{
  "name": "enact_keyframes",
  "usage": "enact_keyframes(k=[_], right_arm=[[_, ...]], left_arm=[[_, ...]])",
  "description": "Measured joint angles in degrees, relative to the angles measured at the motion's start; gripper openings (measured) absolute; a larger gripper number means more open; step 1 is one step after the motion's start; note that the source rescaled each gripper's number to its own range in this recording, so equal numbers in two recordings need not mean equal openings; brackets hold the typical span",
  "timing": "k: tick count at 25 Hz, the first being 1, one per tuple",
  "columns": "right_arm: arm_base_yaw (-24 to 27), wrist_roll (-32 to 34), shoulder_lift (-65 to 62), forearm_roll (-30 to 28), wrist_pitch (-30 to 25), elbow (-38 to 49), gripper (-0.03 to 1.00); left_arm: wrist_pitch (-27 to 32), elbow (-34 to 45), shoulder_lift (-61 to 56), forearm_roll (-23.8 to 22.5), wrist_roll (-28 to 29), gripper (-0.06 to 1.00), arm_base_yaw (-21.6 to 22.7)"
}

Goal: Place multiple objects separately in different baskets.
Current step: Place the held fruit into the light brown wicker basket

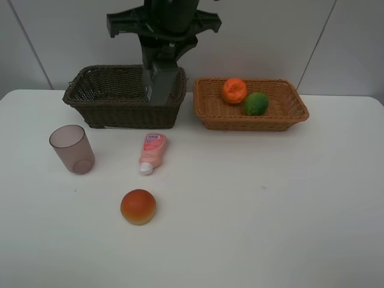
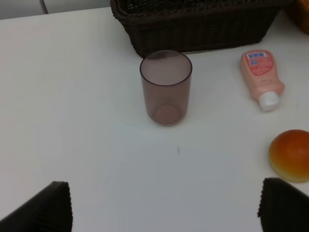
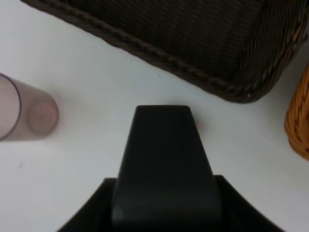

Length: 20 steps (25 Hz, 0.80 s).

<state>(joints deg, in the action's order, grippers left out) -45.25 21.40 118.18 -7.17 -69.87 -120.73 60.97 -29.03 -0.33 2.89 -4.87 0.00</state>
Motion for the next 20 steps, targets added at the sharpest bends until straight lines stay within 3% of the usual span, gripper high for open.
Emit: enact_keyframes(k=[11, 20], right_arm=[[1.38, -4.01, 5.61, -0.75, 22.12, -1.07, 0.02], [4.84, -4.08, 12.81, -1.02, 29.38, -1.07, 0.02]], left_arm=[[0.0, 0.0, 0.0, 0.0, 0.0, 1.0, 0.0], [0.0, 0.0, 0.0, 0.0, 0.0, 1.0, 0.0]])
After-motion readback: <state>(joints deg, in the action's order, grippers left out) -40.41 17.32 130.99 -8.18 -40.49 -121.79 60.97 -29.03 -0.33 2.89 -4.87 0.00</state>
